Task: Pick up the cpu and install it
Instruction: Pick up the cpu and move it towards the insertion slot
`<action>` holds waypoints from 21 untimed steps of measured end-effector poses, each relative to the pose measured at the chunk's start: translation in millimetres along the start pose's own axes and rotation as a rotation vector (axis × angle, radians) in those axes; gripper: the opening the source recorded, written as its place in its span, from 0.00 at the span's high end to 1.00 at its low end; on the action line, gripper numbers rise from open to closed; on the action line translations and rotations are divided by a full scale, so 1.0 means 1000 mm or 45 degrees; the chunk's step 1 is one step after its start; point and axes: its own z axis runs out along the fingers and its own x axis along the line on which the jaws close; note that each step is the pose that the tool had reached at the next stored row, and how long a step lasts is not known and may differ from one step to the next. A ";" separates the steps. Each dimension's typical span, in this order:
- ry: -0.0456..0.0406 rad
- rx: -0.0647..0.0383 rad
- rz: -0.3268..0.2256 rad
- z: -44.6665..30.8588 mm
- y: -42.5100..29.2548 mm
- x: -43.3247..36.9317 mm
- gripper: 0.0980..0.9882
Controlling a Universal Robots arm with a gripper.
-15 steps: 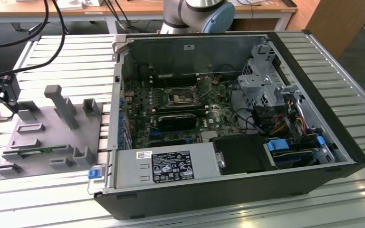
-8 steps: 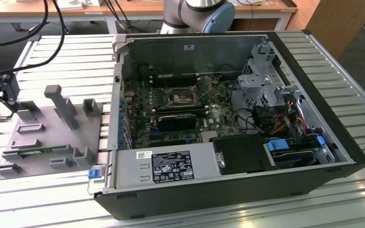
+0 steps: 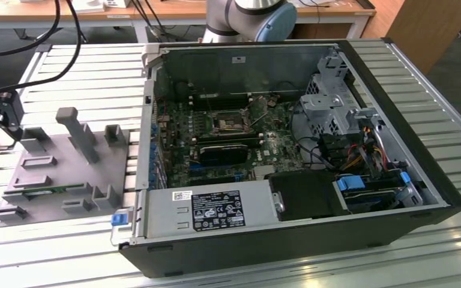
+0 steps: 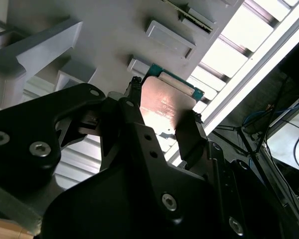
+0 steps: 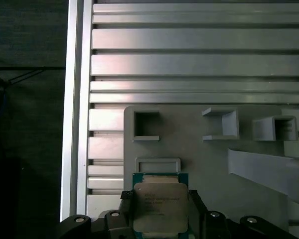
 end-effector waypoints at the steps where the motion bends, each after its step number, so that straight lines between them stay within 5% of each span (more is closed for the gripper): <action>1: 0.000 0.000 0.000 -0.0003 0.0000 0.0000 0.52; 21: 0.000 0.000 0.000 -0.0081 0.0008 0.0001 0.52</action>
